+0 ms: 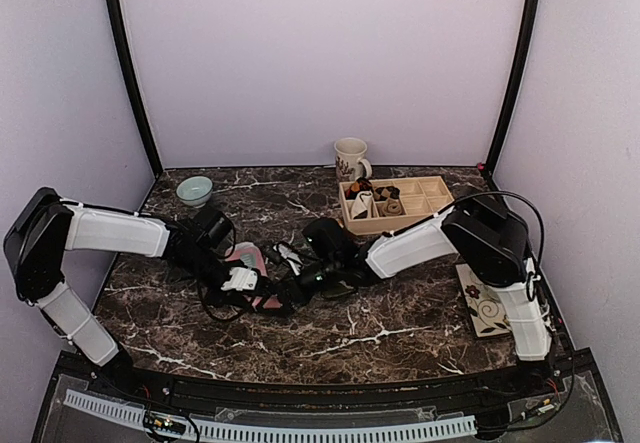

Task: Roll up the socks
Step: Roll the sock at the center of the board.

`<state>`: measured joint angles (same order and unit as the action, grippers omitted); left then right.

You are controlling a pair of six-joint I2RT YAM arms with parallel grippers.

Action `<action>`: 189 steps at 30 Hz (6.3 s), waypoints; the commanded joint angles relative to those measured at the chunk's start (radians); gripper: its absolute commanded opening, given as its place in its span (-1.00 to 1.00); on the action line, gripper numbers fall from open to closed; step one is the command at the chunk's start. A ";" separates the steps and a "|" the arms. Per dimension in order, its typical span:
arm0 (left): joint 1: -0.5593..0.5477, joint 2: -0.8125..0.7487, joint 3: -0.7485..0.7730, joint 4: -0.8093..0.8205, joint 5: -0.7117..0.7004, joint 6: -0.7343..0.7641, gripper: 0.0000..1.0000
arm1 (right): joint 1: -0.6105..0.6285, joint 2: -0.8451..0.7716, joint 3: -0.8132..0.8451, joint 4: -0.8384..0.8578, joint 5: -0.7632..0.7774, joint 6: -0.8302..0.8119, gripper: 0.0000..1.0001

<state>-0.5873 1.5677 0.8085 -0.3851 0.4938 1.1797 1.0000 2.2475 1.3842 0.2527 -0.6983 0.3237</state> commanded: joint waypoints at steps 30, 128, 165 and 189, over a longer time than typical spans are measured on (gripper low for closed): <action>0.127 0.357 0.275 -0.526 0.214 -0.146 -0.84 | 0.109 -0.543 -0.533 0.228 0.442 -0.471 0.35; 0.135 -0.336 -0.257 0.065 -0.059 0.179 0.03 | 0.080 0.207 0.194 -0.255 0.231 -0.422 -1.00; 0.161 -0.435 -0.362 0.206 -0.045 -0.046 0.25 | -0.003 0.195 0.155 -0.149 0.230 0.081 -1.00; 0.030 -0.351 -0.353 0.398 -0.149 0.136 -0.03 | -0.003 0.244 0.255 -0.282 0.173 0.144 -1.00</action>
<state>-0.5549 1.2476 0.4500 -0.0502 0.3462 1.2877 1.0050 2.4104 1.6608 0.1307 -0.5617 0.4690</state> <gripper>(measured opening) 0.482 0.055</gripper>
